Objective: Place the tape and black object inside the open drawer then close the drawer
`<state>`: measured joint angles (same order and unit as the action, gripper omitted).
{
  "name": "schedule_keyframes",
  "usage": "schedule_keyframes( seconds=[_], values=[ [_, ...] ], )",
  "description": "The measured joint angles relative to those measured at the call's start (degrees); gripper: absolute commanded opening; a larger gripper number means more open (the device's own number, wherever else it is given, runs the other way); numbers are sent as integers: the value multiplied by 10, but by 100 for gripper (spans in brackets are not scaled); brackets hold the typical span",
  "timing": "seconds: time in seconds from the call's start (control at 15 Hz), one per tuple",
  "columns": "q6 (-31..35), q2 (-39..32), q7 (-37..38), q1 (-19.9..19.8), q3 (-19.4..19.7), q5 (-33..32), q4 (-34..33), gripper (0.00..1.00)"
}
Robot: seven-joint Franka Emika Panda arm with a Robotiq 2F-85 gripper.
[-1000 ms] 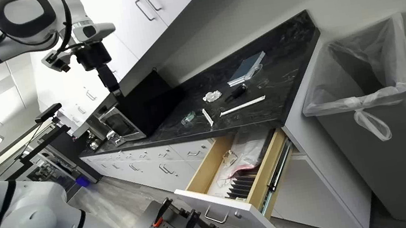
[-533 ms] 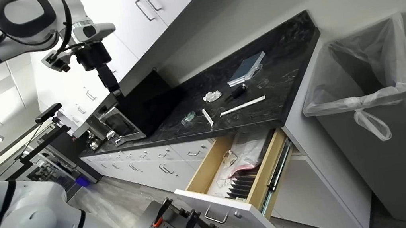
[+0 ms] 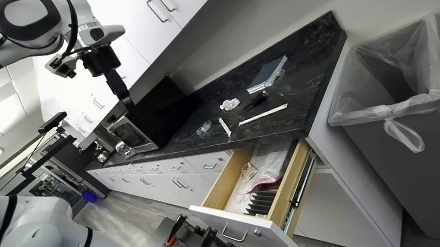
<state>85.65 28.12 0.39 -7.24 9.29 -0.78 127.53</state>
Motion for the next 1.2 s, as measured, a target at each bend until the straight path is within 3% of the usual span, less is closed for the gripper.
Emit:
schedule_keyframes(
  seconds=[0.6, 0.8, 1.2],
  values=[
    [21, 0, -1, 4, -7, 5, 1, 100],
    [86, -3, 6, 10, -31, 8, 15, 100],
    [297, -41, 82, 34, -118, -16, 88, 100]
  ],
)
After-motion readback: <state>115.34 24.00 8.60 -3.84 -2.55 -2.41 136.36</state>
